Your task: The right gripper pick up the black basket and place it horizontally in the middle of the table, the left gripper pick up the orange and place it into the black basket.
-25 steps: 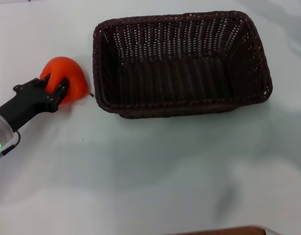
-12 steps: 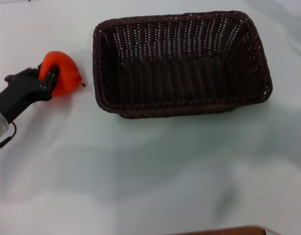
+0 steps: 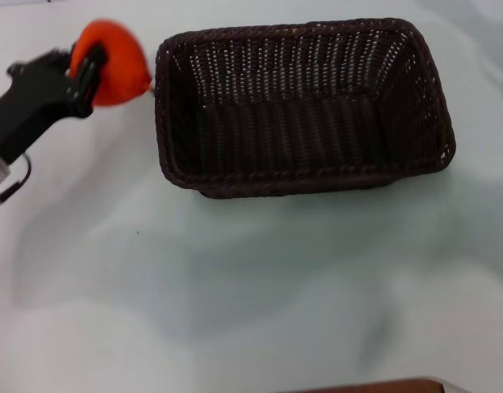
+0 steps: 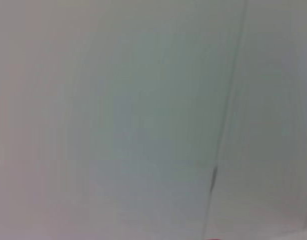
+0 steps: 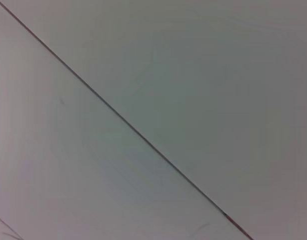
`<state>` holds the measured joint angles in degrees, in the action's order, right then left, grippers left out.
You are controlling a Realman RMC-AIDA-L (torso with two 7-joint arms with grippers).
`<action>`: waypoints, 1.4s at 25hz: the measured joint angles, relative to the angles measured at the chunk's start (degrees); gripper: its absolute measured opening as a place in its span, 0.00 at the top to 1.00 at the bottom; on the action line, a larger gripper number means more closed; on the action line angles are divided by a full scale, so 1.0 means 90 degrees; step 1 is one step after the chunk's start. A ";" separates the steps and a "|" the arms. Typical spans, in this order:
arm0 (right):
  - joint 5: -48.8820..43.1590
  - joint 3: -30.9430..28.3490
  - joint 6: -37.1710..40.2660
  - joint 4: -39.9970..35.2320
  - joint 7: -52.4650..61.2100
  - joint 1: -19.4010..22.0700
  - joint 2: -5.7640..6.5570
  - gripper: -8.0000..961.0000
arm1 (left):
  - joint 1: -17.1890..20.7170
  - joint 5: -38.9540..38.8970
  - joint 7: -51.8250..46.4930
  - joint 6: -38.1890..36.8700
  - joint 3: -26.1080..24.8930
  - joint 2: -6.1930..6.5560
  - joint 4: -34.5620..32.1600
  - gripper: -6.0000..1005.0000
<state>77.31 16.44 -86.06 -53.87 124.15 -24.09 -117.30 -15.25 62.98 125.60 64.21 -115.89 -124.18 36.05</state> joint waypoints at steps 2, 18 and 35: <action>0.0059 0.0000 0.0009 0.0114 -0.0094 -0.0062 0.0009 0.34 | -0.0056 -0.0068 0.0006 0.0225 0.0038 -0.0014 0.0097 0.83; 0.0393 0.0006 0.0092 0.0559 -0.0707 -0.0232 -0.0043 0.34 | -0.1245 -0.0954 0.0284 0.0652 0.1160 -0.0055 -0.0959 0.81; 0.2974 -0.0163 0.0328 0.2713 -0.5242 -0.0146 -0.0159 0.34 | 0.0048 -0.2604 0.1669 0.0714 -0.0311 -0.0018 -0.1054 0.23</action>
<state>104.08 14.97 -83.11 -29.45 76.96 -25.40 -118.74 -14.82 39.54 140.61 70.64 -118.69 -124.34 26.56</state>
